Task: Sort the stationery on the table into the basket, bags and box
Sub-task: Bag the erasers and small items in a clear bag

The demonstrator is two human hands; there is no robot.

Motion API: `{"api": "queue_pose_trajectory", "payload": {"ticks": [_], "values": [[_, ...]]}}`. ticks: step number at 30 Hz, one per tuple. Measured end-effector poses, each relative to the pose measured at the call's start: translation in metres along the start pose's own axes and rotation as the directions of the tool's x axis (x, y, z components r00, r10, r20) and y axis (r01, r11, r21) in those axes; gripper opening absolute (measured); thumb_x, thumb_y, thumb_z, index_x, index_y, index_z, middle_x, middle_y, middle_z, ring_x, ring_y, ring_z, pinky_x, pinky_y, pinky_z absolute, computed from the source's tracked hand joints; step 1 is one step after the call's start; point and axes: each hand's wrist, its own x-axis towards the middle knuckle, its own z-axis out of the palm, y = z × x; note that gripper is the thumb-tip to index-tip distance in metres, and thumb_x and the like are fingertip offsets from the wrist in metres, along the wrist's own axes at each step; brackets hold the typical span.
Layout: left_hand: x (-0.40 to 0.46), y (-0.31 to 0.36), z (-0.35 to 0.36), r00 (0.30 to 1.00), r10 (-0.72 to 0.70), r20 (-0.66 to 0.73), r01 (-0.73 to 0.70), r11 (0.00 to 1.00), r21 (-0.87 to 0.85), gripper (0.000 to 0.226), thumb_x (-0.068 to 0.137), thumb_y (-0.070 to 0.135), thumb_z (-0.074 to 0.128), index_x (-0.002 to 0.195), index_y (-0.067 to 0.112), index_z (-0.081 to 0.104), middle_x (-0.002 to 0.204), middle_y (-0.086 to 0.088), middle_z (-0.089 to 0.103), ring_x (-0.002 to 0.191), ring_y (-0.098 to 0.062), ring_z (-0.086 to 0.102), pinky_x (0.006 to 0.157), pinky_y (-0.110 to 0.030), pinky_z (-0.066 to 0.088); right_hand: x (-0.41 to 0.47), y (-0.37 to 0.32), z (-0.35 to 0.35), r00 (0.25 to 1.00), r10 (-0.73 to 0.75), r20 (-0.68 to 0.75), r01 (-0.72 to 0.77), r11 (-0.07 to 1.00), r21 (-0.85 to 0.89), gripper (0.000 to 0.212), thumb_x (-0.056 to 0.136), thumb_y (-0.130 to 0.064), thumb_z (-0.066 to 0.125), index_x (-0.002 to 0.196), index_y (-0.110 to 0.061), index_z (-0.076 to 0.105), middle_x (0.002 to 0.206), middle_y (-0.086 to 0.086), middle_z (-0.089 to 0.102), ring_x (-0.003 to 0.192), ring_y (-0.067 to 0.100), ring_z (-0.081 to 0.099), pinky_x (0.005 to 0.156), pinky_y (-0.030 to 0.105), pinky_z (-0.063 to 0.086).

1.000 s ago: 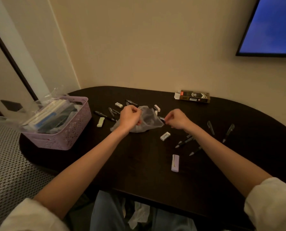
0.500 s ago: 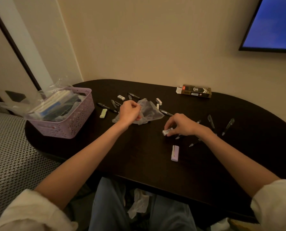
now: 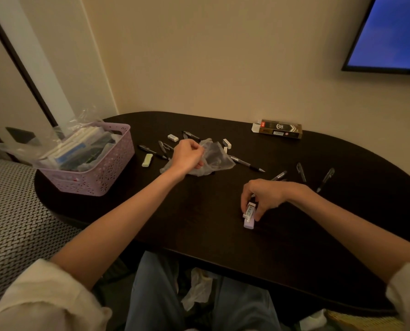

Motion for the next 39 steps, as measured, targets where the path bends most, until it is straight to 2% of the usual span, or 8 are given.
{"api": "queue_pose_trajectory", "payload": {"ticks": [8, 12, 17, 21, 29, 33, 36, 39], "values": [[0.004, -0.001, -0.002, 1.000, 0.004, 0.004, -0.004, 1.000, -0.012, 0.012, 0.094, 0.018, 0.059, 0.104, 0.012, 0.062, 0.086, -0.007, 0.068, 0.071, -0.015, 0.069, 0.065, -0.027, 0.059, 0.008, -0.003, -0.003, 0.999, -0.018, -0.032, 0.018, 1.000, -0.014, 0.028, 0.082, -0.018, 0.071, 0.110, -0.020, 0.067, 0.107, -0.012, 0.055, 0.102, 0.004, 0.052, 0.081, 0.018, 0.043], [0.007, -0.003, -0.005, 1.000, 0.010, 0.001, -0.010, 1.000, -0.014, 0.014, 0.094, 0.018, 0.059, 0.104, 0.010, 0.064, 0.085, -0.006, 0.068, 0.068, -0.014, 0.069, 0.064, -0.026, 0.058, 0.012, -0.005, -0.017, 0.976, -0.059, -0.207, 0.066, 0.997, 0.026, 0.031, 0.082, -0.021, 0.072, 0.112, -0.016, 0.068, 0.105, -0.010, 0.063, 0.098, 0.005, 0.057, 0.084, 0.020, 0.047], [0.008, -0.004, -0.009, 0.999, 0.032, 0.016, -0.032, 0.999, -0.014, 0.014, 0.094, 0.018, 0.060, 0.101, 0.008, 0.065, 0.082, -0.005, 0.067, 0.061, -0.009, 0.065, 0.057, -0.020, 0.054, 0.017, -0.017, -0.034, 0.763, -0.004, -0.646, 0.183, 0.961, 0.210, 0.031, 0.080, -0.016, 0.074, 0.110, -0.010, 0.069, 0.106, -0.001, 0.069, 0.091, 0.006, 0.064, 0.085, 0.026, 0.055], [0.007, -0.002, -0.011, 0.999, 0.040, 0.019, -0.039, 0.999, -0.020, 0.011, 0.094, 0.018, 0.060, 0.099, 0.010, 0.065, 0.082, -0.004, 0.066, 0.060, -0.009, 0.064, 0.056, -0.020, 0.053, 0.034, -0.022, -0.041, 0.613, 0.180, -0.769, 0.135, 0.935, 0.327, 0.030, 0.083, -0.016, 0.071, 0.112, -0.008, 0.068, 0.103, 0.007, 0.071, 0.085, 0.010, 0.065, 0.081, 0.026, 0.055], [0.009, 0.000, -0.016, 0.996, 0.090, 0.023, -0.088, 0.995, -0.052, 0.012, 0.095, 0.016, 0.057, 0.100, 0.009, 0.065, 0.079, -0.003, 0.065, 0.060, -0.009, 0.064, 0.055, -0.018, 0.051, 0.071, -0.039, -0.059, 0.663, 0.254, -0.704, 0.001, 0.940, 0.341, 0.023, 0.079, -0.023, 0.076, 0.096, -0.008, 0.075, 0.083, 0.004, 0.070, 0.069, 0.009, 0.060, 0.060, 0.022, 0.049], [0.011, 0.000, -0.020, 0.994, 0.113, 0.003, -0.112, 0.988, -0.106, 0.010, 0.096, 0.013, 0.056, 0.094, 0.007, 0.064, 0.070, -0.003, 0.062, 0.055, -0.005, 0.061, 0.054, -0.018, 0.049, 0.097, -0.038, -0.068, 0.737, 0.294, -0.609, -0.111, 0.941, 0.320, 0.022, 0.080, -0.020, 0.075, 0.091, -0.001, 0.075, 0.091, 0.013, 0.072, 0.073, 0.013, 0.060, 0.072, 0.031, 0.053], [0.014, -0.003, -0.024, 0.994, 0.106, -0.015, -0.107, 0.982, -0.157, 0.014, 0.096, 0.010, 0.052, 0.088, 0.007, 0.063, 0.070, -0.004, 0.060, 0.055, -0.007, 0.059, 0.055, -0.019, 0.049, 0.109, -0.039, -0.071, 0.718, 0.312, -0.622, -0.065, 0.920, 0.387, 0.021, 0.080, -0.017, 0.074, 0.091, 0.001, 0.074, 0.092, 0.015, 0.071, 0.076, 0.014, 0.059, 0.075, 0.034, 0.053], [0.019, -0.005, -0.026, 0.995, 0.080, -0.056, -0.089, 0.977, -0.196, 0.017, 0.096, 0.008, 0.050, 0.085, 0.010, 0.062, 0.073, -0.004, 0.058, 0.060, -0.009, 0.058, 0.056, -0.020, 0.049, 0.109, -0.038, -0.074, 0.720, 0.311, -0.620, 0.050, 0.868, 0.493, 0.017, 0.082, -0.015, 0.072, 0.095, -0.005, 0.073, 0.089, 0.002, 0.068, 0.080, 0.007, 0.060, 0.067, 0.021, 0.049]]}}
